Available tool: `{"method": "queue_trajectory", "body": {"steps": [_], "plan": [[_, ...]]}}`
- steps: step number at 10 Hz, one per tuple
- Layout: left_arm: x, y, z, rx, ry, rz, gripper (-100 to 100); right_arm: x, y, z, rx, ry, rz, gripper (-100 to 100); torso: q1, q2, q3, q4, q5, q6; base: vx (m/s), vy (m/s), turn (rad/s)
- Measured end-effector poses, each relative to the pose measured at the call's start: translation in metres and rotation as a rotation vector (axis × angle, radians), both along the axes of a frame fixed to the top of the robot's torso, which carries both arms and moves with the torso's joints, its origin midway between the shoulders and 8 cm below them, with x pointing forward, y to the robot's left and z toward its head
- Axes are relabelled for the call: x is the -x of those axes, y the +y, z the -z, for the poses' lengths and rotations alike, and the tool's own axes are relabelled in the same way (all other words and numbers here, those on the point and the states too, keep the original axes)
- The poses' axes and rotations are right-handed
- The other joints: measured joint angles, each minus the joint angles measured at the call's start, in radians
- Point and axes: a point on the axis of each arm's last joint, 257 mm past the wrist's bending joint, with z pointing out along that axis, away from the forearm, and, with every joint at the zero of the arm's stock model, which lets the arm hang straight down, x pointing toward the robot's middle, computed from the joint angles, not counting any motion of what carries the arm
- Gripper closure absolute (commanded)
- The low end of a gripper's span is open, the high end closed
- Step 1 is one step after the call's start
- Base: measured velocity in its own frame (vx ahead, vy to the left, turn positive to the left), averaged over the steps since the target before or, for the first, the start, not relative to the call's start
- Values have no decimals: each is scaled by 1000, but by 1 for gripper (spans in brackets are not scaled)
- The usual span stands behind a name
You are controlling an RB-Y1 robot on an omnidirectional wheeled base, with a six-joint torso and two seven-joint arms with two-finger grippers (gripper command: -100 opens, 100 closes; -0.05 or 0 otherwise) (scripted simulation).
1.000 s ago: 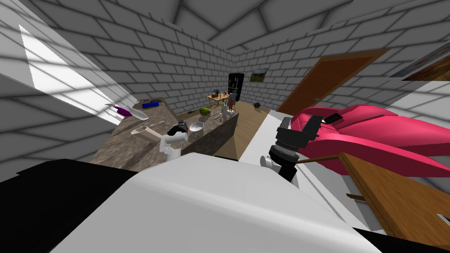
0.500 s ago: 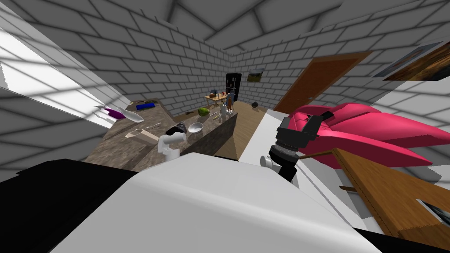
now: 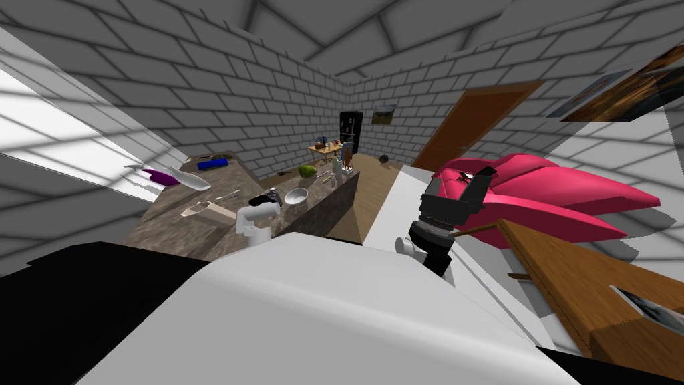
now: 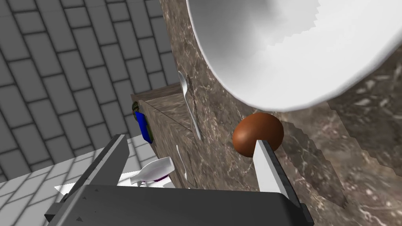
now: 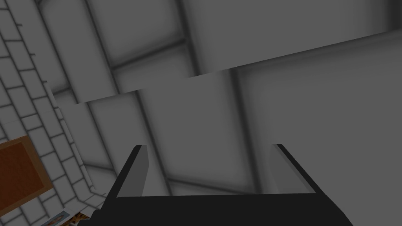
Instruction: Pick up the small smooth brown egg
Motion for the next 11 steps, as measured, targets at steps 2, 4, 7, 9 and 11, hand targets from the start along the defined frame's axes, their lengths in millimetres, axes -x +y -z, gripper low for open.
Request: {"method": "queue_trajectory", "body": {"steps": [2,4,7,9,11], "plan": [[13,2,10,31,35,-26,-100,0,0,0,0,0,0,0,-1,0,0,0,0,0,14,56,-96],[27,4,24,75,83,-64,-100,0,0,0,0,0,0,0,1,-1,-1,0,0,0,24,87,-92],[55,8,52,144,158,-116,-100,0,0,0,0,0,0,0,1,-1,-1,0,0,0,26,83,-52],[69,7,68,180,196,-140,-100,0,0,0,0,0,0,0,1,-1,0,0,0,0,11,57,-24],[70,7,69,183,200,-141,-100,0,0,0,0,0,0,0,-4,0,0,0,-1,0,7,15,15]]}}
